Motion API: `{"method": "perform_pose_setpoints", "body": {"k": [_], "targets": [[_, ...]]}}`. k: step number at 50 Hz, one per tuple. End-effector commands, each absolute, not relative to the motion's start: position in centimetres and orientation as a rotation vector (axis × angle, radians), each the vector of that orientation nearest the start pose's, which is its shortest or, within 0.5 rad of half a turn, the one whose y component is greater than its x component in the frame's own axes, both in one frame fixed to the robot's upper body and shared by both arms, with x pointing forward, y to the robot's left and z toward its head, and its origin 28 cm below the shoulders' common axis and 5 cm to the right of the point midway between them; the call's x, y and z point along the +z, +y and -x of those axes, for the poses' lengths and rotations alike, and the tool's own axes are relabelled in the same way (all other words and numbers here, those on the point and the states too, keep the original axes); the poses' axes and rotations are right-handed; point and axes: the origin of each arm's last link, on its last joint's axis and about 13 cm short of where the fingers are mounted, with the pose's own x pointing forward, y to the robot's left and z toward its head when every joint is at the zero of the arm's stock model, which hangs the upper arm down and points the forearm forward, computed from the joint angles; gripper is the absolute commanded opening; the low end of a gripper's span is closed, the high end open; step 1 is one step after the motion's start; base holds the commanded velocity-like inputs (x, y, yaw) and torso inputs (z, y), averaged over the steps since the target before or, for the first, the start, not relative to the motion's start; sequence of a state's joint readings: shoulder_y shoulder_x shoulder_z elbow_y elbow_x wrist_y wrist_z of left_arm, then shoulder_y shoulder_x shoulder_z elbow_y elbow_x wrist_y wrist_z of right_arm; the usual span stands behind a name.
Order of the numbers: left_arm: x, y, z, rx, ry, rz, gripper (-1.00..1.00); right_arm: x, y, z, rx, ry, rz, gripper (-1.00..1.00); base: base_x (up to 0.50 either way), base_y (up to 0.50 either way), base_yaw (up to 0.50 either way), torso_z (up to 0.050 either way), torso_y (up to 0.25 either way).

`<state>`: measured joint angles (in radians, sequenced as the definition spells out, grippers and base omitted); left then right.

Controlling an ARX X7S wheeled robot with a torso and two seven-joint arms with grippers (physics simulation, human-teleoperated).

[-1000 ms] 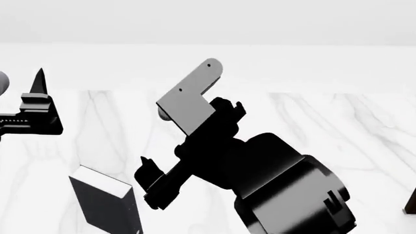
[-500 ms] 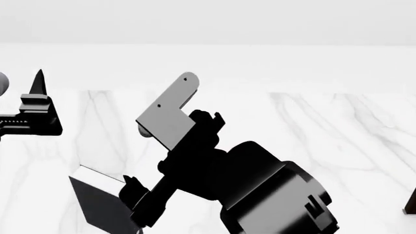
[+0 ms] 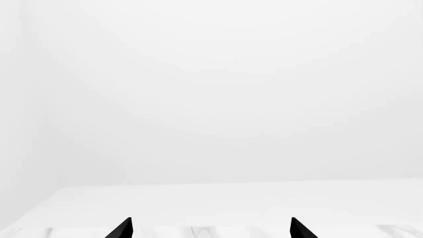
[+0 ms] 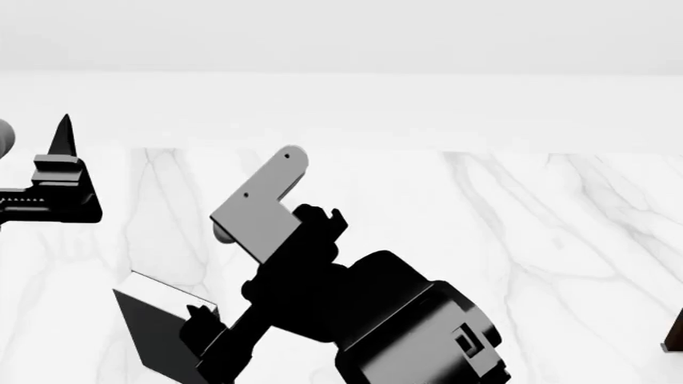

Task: Pick up the book on the left and place it on top of the shelf.

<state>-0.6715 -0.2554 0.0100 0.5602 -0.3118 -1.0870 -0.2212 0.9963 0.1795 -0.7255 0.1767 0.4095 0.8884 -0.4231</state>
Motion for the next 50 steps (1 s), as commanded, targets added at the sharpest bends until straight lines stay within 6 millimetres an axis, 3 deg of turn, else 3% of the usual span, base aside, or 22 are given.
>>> {"method": "perform_pose_setpoints", "body": {"k": [1, 20, 40, 50], "targets": [[22.2, 23.7, -27.0, 0.070, -0.131, -0.079, 1.00, 15.8, -3.0, -35.4, 0.901, 0.392, 0.367, 1.00, 0.00, 0.00, 0.00, 0.000, 0.000], [22.3, 23.6, -27.0, 0.066, -0.134, -0.079, 1.00, 13.6, -1.7, -36.3, 0.887, 0.465, 0.389, 1.00, 0.00, 0.00, 0.00, 0.000, 0.000], [22.1, 23.7, -27.0, 0.061, -0.133, -0.077, 1.00, 13.1, -0.6, -37.0, 0.924, 0.477, 0.380, 1.00, 0.00, 0.00, 0.00, 0.000, 0.000], [22.1, 23.7, -26.9, 0.062, -0.133, -0.079, 1.00, 11.9, -0.2, -37.5, 0.940, 0.501, 0.380, 1.00, 0.00, 0.00, 0.00, 0.000, 0.000]]}}
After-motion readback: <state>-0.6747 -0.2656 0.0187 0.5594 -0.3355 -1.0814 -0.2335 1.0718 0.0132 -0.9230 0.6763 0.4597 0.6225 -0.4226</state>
